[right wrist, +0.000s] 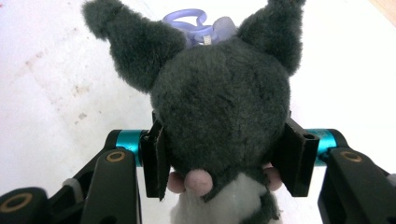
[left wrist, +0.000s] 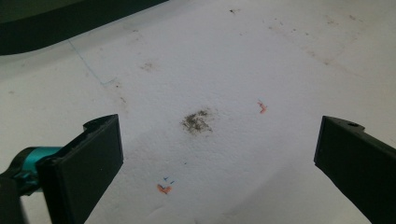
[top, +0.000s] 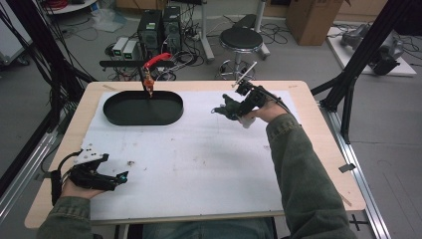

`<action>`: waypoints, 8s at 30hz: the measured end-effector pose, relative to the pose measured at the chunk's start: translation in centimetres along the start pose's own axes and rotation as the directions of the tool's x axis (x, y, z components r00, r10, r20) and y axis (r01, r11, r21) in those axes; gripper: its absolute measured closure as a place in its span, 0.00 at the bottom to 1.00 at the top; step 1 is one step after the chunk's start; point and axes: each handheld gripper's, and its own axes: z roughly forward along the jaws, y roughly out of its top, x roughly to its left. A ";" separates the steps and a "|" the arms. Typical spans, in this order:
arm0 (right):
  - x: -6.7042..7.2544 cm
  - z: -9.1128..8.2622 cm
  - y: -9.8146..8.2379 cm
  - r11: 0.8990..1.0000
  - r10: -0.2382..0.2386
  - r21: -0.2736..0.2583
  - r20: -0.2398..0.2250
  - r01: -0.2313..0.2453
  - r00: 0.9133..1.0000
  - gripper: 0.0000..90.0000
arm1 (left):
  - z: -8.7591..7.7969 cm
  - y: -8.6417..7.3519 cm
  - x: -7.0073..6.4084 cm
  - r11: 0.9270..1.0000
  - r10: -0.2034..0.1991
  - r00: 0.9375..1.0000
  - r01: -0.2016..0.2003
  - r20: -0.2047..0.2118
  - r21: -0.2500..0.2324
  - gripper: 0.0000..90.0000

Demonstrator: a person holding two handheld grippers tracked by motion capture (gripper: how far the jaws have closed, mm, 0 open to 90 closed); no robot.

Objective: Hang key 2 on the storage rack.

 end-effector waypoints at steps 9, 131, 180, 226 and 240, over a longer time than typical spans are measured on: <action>1.3 0.9 2.5 1.000 -0.028 0.003 -0.012 0.028 1.000 0.51 | 0.0 0.0 0.1 1.000 -0.002 1.000 0.002 0.002 -0.005 0.02; 1.2 3.9 14.6 0.966 0.145 -0.221 0.024 -0.136 0.989 0.01 | -0.3 -0.1 0.5 0.999 -0.013 0.999 0.015 0.043 -0.051 0.02; 0.1 1.0 -1.9 0.928 0.217 -0.319 0.043 -0.192 0.975 0.01 | -0.2 -0.2 0.5 0.998 -0.031 0.999 0.033 0.034 -0.062 0.02; 2.3 0.7 -15.0 0.892 0.261 -0.393 0.051 -0.221 0.964 0.01 | 0.0 -0.5 0.5 0.999 -0.036 0.999 0.037 0.033 -0.040 0.02; 2.4 -0.1 -19.5 0.824 0.279 -0.536 0.099 -0.185 0.955 0.01 | -0.1 -0.8 0.6 0.998 -0.045 0.999 0.046 0.029 -0.032 0.02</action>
